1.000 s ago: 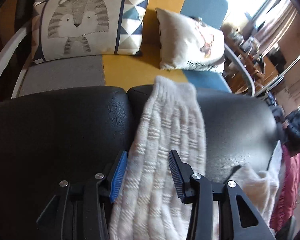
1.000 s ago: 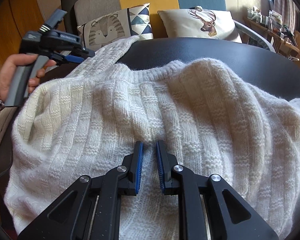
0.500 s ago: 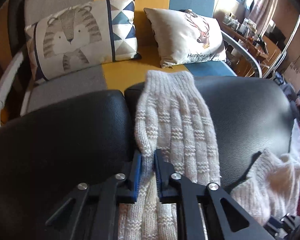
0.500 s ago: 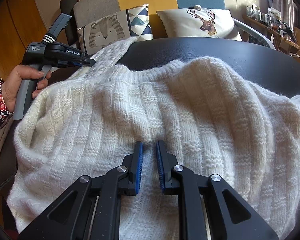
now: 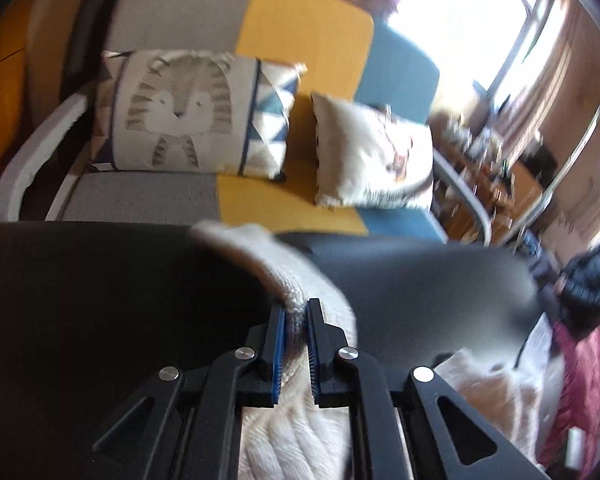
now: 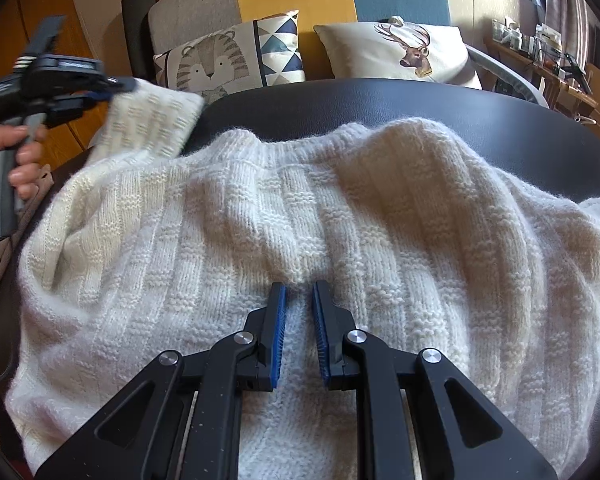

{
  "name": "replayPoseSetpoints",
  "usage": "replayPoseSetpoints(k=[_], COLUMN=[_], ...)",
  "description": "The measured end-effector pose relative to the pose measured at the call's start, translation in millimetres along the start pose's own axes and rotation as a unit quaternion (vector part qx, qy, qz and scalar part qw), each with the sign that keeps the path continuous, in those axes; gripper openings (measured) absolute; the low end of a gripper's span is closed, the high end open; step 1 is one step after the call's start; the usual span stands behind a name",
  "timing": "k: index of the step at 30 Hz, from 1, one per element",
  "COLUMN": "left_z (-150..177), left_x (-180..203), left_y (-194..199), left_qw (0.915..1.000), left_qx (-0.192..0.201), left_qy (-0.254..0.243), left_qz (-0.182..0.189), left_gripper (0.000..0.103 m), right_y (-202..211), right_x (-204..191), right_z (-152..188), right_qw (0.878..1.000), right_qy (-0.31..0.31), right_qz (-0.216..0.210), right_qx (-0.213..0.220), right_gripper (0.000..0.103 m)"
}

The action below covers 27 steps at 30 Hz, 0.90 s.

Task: Fold clothes
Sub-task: 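Carry the held sleeve across the sweater body with the left gripper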

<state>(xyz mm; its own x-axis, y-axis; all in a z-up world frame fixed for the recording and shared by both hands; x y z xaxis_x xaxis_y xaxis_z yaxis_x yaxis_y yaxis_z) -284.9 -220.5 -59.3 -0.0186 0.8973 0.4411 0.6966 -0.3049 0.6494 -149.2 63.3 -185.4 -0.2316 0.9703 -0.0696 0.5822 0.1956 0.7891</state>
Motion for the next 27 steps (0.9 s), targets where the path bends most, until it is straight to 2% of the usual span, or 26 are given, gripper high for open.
replayPoseSetpoints(k=[5,9,16,19,25,27], left_z=[-1.9,3.8,28.0,47.5,101.7,120.3], left_x=[-25.3,-49.3,-86.8,-104.5,-145.1,-154.1], left_y=[58.7,106.6,181.0,209.4,260.2,271.5], left_qw=[0.9971,0.9915,0.9805,0.9727,0.9496,0.9455], left_qx=[0.063,0.104,0.156,0.177,0.223,0.228], left_qy=[0.042,0.076,0.117,0.146,0.219,0.231], left_qz=[0.009,0.018,0.028,0.034,0.027,0.024], left_gripper=[0.009,0.009,0.009,0.009,0.009,0.009], right_y=[-3.1,-3.9,-4.6,-3.8,-1.2,-0.7], right_x=[0.1,-0.4,-2.0,-3.1,-4.6,-5.6], right_z=[2.6,4.2,5.2,2.9,1.0,1.0], right_qw=[1.000,1.000,1.000,1.000,1.000,0.999], right_qy=[0.001,0.001,0.007,0.011,0.017,0.020], right_qz=[0.001,0.002,0.009,0.014,0.021,0.025], right_qx=[0.002,0.003,0.005,0.005,0.007,0.008], right_gripper=[0.016,0.015,0.015,0.015,0.015,0.015])
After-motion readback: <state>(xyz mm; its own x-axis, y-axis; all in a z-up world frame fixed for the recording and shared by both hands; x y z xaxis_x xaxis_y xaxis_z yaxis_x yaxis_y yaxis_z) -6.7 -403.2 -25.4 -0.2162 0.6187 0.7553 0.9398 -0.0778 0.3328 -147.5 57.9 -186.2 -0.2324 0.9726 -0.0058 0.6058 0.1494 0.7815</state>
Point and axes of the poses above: each gripper's, at about its wrist camera, not at the fingertips, and y roughly against the way its jaws point, x to its right, z to its underside, the point moved 4 cm from there along -y, roughly the way its jaws point, and after that the axes turned 6 degrees about z, right-handed, at the moved point
